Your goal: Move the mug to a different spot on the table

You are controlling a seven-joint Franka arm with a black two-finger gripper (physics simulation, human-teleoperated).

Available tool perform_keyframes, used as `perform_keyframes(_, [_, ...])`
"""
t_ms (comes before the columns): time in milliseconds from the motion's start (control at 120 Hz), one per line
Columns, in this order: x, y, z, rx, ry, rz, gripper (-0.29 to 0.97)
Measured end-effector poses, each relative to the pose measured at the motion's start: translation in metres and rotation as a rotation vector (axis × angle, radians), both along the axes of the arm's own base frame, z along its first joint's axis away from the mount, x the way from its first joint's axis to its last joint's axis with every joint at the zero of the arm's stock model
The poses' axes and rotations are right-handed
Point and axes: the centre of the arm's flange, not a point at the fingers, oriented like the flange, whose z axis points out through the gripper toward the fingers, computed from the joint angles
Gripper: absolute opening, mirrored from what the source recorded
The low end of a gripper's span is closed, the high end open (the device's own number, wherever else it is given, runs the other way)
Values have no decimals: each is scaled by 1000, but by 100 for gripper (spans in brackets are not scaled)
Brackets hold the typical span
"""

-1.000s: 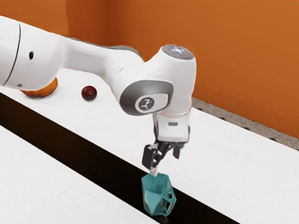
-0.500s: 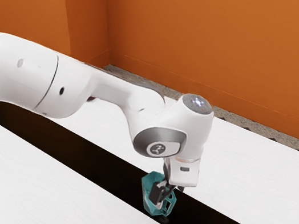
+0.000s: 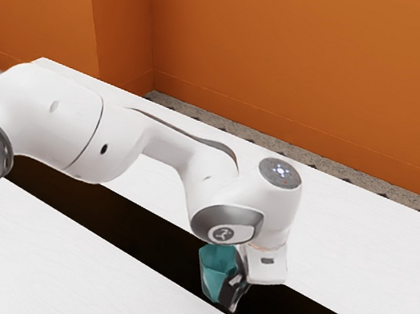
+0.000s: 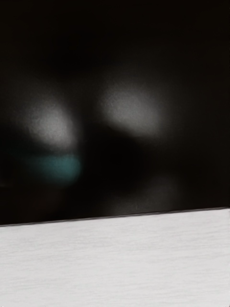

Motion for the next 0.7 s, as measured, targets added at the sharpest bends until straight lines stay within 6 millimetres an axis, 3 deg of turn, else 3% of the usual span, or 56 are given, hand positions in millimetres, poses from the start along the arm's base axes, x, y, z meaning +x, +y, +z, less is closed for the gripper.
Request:
perform_keyframes(175, [-1, 1, 0, 0, -5, 34, 67])
perform_keyframes(383, [-2, 2, -2, 4, -3, 70, 22])
perform_keyframes(550, [-4, 7, 7, 37, 10, 97, 11])
perform_keyframes(700, [-5, 32, 15, 146, 58, 140, 4])
